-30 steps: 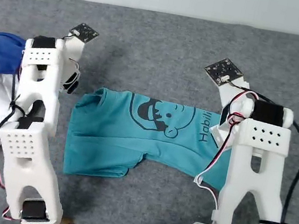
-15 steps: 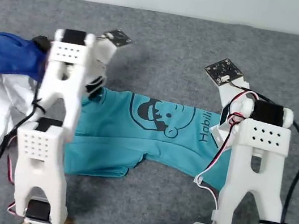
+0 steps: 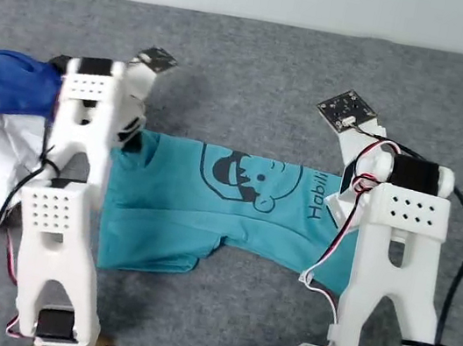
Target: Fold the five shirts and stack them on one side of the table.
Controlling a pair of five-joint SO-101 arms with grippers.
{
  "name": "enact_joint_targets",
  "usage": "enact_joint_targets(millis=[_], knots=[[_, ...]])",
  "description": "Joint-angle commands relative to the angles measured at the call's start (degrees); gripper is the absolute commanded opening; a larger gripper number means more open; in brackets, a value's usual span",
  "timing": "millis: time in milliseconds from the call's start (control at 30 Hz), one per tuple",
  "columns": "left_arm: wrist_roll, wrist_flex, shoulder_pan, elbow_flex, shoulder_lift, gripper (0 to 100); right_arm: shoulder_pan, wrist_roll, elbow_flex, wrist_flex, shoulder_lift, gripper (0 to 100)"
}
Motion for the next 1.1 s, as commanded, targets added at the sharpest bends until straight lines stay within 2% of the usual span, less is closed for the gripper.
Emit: enact_joint_targets(millis=[0, 167, 333, 533, 700, 900, 1067], knots=[[0.1, -1.0, -2.6, -4.1, -0.8, 7, -0.2, -0.5, -0.6, -0.8, -2.6, 23.8], [-0.2, 0.4, -4.0, -5.8, -0.8, 7, -0.4, -0.4, -0.5, -0.8, -2.5, 23.8], [-0.2, 4.7, -2.6, -7.8, -0.8, 7, -0.7, -0.4, -0.4, -1.6, -2.4, 23.7], [-0.2, 9.8, -0.7, -12.4, -0.8, 7, -6.3, -0.7, -0.4, -5.1, -0.6, 23.5], [-0.2, 10.1, -0.6, -12.8, -0.8, 7, -11.6, -0.7, -0.6, -9.1, 7.8, 14.2], [-0.2, 9.9, -0.1, -13.1, 2.1, 7, -11.7, -0.7, -0.8, -18.2, 21.2, 9.2], [-0.2, 9.8, 0.0, -14.0, 6.2, 7, -11.5, -0.4, -1.8, -20.1, 29.1, 2.4]])
